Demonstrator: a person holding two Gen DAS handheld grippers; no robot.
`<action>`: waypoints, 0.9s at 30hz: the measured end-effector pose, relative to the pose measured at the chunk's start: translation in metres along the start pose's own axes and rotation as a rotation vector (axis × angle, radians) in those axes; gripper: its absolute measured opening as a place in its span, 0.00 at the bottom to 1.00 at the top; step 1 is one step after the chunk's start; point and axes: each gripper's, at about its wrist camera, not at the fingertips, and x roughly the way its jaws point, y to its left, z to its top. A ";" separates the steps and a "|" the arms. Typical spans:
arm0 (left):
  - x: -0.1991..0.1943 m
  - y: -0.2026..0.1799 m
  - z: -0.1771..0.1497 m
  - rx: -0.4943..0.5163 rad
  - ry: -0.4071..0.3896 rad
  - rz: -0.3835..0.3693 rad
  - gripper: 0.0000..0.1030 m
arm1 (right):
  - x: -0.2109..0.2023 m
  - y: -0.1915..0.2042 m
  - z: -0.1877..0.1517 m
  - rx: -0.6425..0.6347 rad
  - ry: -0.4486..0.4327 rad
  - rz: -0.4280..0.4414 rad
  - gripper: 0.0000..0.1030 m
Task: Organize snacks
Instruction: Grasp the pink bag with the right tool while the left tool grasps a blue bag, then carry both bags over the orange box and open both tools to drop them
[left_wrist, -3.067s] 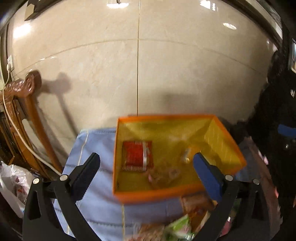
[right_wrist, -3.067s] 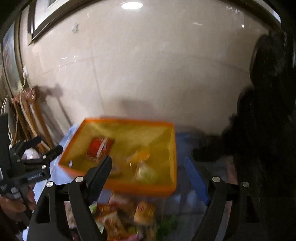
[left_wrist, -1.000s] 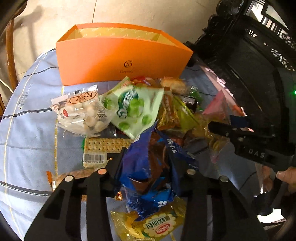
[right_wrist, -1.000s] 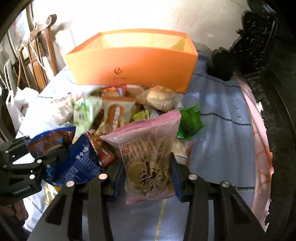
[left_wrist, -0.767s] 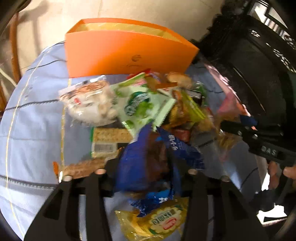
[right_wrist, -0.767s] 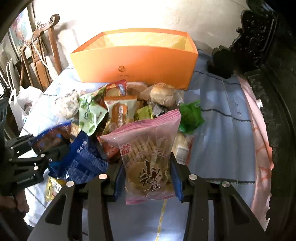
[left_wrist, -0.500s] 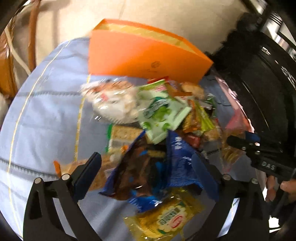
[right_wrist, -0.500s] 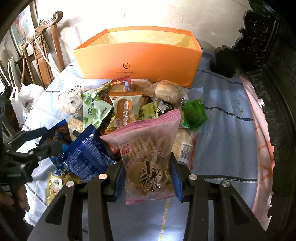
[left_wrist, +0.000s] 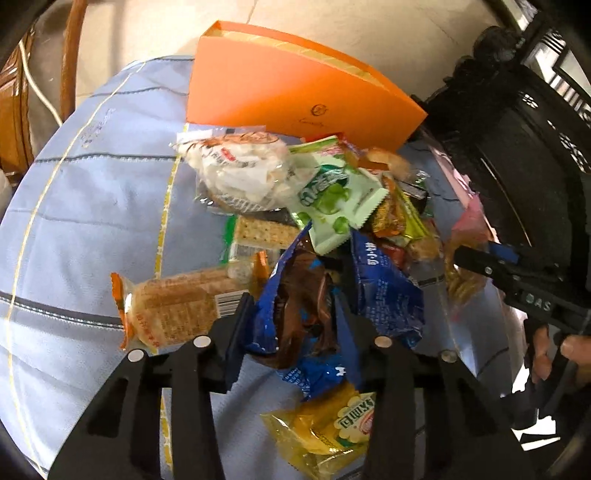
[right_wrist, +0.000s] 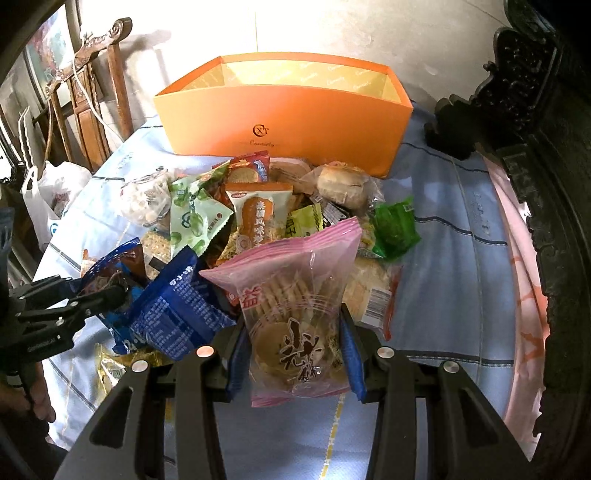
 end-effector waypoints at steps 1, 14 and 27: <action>-0.001 -0.003 -0.001 0.012 0.000 -0.017 0.40 | 0.000 -0.001 0.000 0.004 -0.002 0.000 0.42; 0.013 -0.007 -0.006 -0.002 0.051 -0.092 0.36 | -0.002 -0.008 -0.003 0.029 -0.003 -0.017 0.42; -0.053 -0.009 0.030 0.026 -0.088 -0.066 0.32 | -0.038 -0.005 0.013 0.045 -0.121 0.014 0.42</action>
